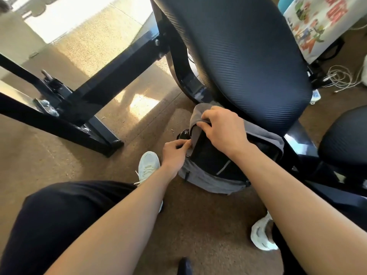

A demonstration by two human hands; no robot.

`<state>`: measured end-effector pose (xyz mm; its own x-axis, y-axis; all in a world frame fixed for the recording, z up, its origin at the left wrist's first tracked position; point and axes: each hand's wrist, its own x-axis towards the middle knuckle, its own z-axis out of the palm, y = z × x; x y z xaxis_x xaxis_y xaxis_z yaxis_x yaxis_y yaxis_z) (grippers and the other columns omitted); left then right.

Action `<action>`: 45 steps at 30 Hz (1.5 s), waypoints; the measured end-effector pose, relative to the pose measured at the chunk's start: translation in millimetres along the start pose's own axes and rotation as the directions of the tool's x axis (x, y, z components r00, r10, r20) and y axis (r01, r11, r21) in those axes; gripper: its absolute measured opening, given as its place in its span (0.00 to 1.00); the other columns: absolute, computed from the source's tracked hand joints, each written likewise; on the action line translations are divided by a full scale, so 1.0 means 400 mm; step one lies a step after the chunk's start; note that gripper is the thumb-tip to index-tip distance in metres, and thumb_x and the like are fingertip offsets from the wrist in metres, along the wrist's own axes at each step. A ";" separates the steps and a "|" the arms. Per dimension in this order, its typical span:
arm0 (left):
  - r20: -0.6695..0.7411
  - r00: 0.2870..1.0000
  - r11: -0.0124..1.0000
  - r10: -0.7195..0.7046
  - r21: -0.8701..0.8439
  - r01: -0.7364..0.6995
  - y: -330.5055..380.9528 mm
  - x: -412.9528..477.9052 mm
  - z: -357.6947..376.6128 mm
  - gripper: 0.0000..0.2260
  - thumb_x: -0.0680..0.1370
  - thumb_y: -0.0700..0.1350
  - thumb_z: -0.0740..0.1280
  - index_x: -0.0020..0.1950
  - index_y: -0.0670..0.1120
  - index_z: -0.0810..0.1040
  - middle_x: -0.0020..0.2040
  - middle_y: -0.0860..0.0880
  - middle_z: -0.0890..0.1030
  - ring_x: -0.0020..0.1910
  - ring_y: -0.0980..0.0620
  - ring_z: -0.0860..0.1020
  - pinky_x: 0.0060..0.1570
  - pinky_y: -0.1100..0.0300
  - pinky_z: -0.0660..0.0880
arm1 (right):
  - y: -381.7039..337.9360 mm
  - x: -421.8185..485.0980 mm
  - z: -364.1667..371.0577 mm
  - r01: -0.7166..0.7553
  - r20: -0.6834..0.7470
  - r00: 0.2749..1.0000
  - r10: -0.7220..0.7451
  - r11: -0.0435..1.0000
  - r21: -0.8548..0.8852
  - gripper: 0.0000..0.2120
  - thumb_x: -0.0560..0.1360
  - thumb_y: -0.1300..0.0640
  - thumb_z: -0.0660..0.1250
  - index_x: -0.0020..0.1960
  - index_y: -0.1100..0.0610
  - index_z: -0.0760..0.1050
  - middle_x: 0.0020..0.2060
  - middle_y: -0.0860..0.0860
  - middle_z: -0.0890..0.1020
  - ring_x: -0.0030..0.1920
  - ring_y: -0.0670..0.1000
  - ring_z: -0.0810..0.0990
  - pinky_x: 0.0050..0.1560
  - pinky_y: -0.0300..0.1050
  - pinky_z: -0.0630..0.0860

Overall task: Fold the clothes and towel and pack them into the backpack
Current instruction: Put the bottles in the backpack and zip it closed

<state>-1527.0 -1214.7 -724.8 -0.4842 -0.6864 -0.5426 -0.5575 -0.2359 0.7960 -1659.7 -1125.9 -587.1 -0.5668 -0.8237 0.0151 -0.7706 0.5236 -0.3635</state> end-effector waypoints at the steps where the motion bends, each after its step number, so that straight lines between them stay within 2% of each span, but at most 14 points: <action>1: -0.001 1.000 0.999 -0.026 0.022 0.026 -0.006 -0.001 0.001 0.09 0.80 0.55 0.70 0.51 0.54 0.88 0.49 0.53 0.87 0.52 0.51 0.83 0.54 0.49 0.80 | -0.001 -0.001 0.003 0.004 -0.017 1.000 -0.004 1.000 0.002 0.12 0.80 0.48 0.66 0.53 0.56 0.82 0.47 0.51 0.81 0.49 0.54 0.81 0.47 0.55 0.78; 4: -0.055 0.993 0.994 -0.104 0.022 0.106 -0.017 0.009 0.004 0.11 0.80 0.54 0.70 0.51 0.51 0.88 0.50 0.50 0.86 0.52 0.48 0.82 0.49 0.51 0.79 | 0.006 -0.007 0.008 0.006 -0.085 0.996 -0.002 0.999 0.046 0.13 0.81 0.50 0.65 0.47 0.58 0.83 0.43 0.52 0.81 0.45 0.55 0.80 0.44 0.56 0.77; 10: -0.067 0.991 0.989 -0.117 0.083 0.122 -0.017 0.048 -0.013 0.11 0.79 0.54 0.71 0.51 0.50 0.88 0.50 0.48 0.87 0.51 0.42 0.83 0.40 0.57 0.72 | 0.030 -0.012 0.018 0.039 -0.134 0.991 -0.024 0.993 0.108 0.11 0.80 0.54 0.68 0.44 0.60 0.83 0.39 0.52 0.80 0.41 0.55 0.78 0.41 0.56 0.78; 14: -0.084 0.996 0.983 0.017 0.182 -0.001 -0.006 0.017 -0.022 0.11 0.80 0.54 0.70 0.51 0.50 0.88 0.43 0.51 0.87 0.38 0.51 0.80 0.38 0.58 0.71 | 0.047 -0.002 0.008 -0.002 -0.167 0.986 0.021 0.993 0.114 0.12 0.80 0.53 0.68 0.46 0.60 0.84 0.40 0.51 0.80 0.41 0.53 0.78 0.42 0.52 0.77; 18: -0.092 0.966 0.956 0.243 0.189 -0.223 0.059 -0.041 0.003 0.09 0.81 0.51 0.70 0.46 0.51 0.89 0.37 0.54 0.85 0.37 0.54 0.81 0.38 0.58 0.72 | 0.042 0.003 0.008 -0.018 -0.123 0.992 0.029 0.995 0.093 0.11 0.81 0.51 0.67 0.49 0.58 0.84 0.43 0.50 0.81 0.43 0.52 0.79 0.45 0.50 0.76; 21: -0.106 0.915 0.912 0.390 0.183 -0.367 0.117 -0.056 0.012 0.11 0.80 0.50 0.69 0.43 0.48 0.88 0.34 0.51 0.84 0.35 0.50 0.81 0.37 0.56 0.73 | 0.038 -0.002 0.010 -0.006 -0.125 0.992 0.019 0.995 0.102 0.11 0.80 0.51 0.67 0.50 0.57 0.83 0.45 0.50 0.82 0.45 0.52 0.80 0.46 0.53 0.78; 23: -0.096 0.934 0.928 0.344 0.187 -0.323 0.113 -0.055 0.001 0.10 0.80 0.50 0.69 0.45 0.49 0.89 0.36 0.51 0.85 0.38 0.51 0.82 0.39 0.56 0.74 | 0.039 -0.004 0.008 0.000 -0.142 0.990 0.016 0.994 0.111 0.11 0.80 0.52 0.67 0.49 0.58 0.83 0.43 0.50 0.81 0.44 0.53 0.80 0.45 0.53 0.78; 27: -0.108 0.994 0.984 0.025 0.179 -0.005 0.035 -0.030 -0.014 0.10 0.80 0.52 0.71 0.43 0.51 0.88 0.37 0.50 0.86 0.38 0.50 0.81 0.41 0.56 0.75 | 0.040 -0.015 0.010 0.028 -0.165 0.986 -0.005 0.990 0.136 0.10 0.80 0.54 0.69 0.46 0.60 0.83 0.41 0.51 0.81 0.42 0.54 0.79 0.43 0.54 0.78; 33: -0.054 0.975 0.969 -0.216 0.108 0.221 0.008 0.033 -0.008 0.10 0.78 0.53 0.73 0.51 0.48 0.88 0.47 0.48 0.87 0.36 0.54 0.78 0.35 0.60 0.71 | 0.045 -0.014 0.010 0.055 -0.156 0.987 -0.031 0.986 0.155 0.10 0.79 0.55 0.69 0.46 0.61 0.84 0.40 0.51 0.80 0.41 0.53 0.79 0.43 0.54 0.78; 36: -0.050 0.988 0.978 -0.148 0.138 0.154 0.006 0.040 -0.007 0.09 0.79 0.52 0.72 0.53 0.49 0.88 0.48 0.50 0.86 0.41 0.54 0.80 0.38 0.60 0.75 | 0.052 -0.006 0.004 0.042 -0.164 0.986 -0.016 0.987 0.155 0.10 0.80 0.54 0.69 0.47 0.60 0.84 0.41 0.50 0.80 0.41 0.52 0.79 0.43 0.53 0.78; 38: -0.052 0.997 0.991 -0.061 0.118 0.067 -0.005 0.040 -0.004 0.08 0.79 0.51 0.72 0.56 0.52 0.87 0.53 0.52 0.86 0.51 0.53 0.82 0.52 0.54 0.80 | 0.055 0.002 -0.001 0.016 -0.150 0.989 0.006 0.989 0.148 0.11 0.80 0.52 0.69 0.48 0.59 0.85 0.41 0.50 0.80 0.41 0.52 0.78 0.43 0.52 0.78; 40: -0.025 0.999 0.999 -0.030 0.043 0.031 -0.007 0.032 0.002 0.12 0.77 0.51 0.73 0.60 0.55 0.85 0.58 0.54 0.84 0.58 0.54 0.81 0.62 0.51 0.78 | 0.054 0.005 -0.003 0.011 -0.129 0.992 0.007 0.990 0.138 0.11 0.80 0.51 0.69 0.50 0.58 0.84 0.42 0.50 0.80 0.42 0.52 0.79 0.45 0.52 0.78; 42: -0.042 0.999 1.000 -0.009 0.010 0.010 0.002 0.033 0.010 0.11 0.76 0.52 0.75 0.58 0.55 0.85 0.56 0.55 0.85 0.57 0.55 0.81 0.62 0.51 0.78 | 0.050 0.005 -0.002 0.018 -0.106 0.994 -0.004 0.991 0.130 0.11 0.80 0.50 0.68 0.51 0.57 0.83 0.44 0.50 0.81 0.44 0.52 0.80 0.47 0.53 0.79; 45: -0.040 0.999 1.000 -0.012 0.019 0.012 0.017 0.041 0.022 0.04 0.77 0.53 0.74 0.45 0.55 0.87 0.46 0.56 0.86 0.50 0.55 0.82 0.58 0.49 0.80 | 0.045 -0.001 -0.006 0.029 -0.068 0.997 -0.023 0.995 0.096 0.11 0.78 0.46 0.70 0.53 0.54 0.81 0.47 0.49 0.82 0.47 0.52 0.81 0.48 0.54 0.80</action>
<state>-1544.8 -1221.4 -730.6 -0.4506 -0.7103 -0.5408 -0.5758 -0.2317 0.7840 -1674.2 -1115.7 -591.6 -0.5675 -0.8188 0.0864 -0.7552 0.4758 -0.4509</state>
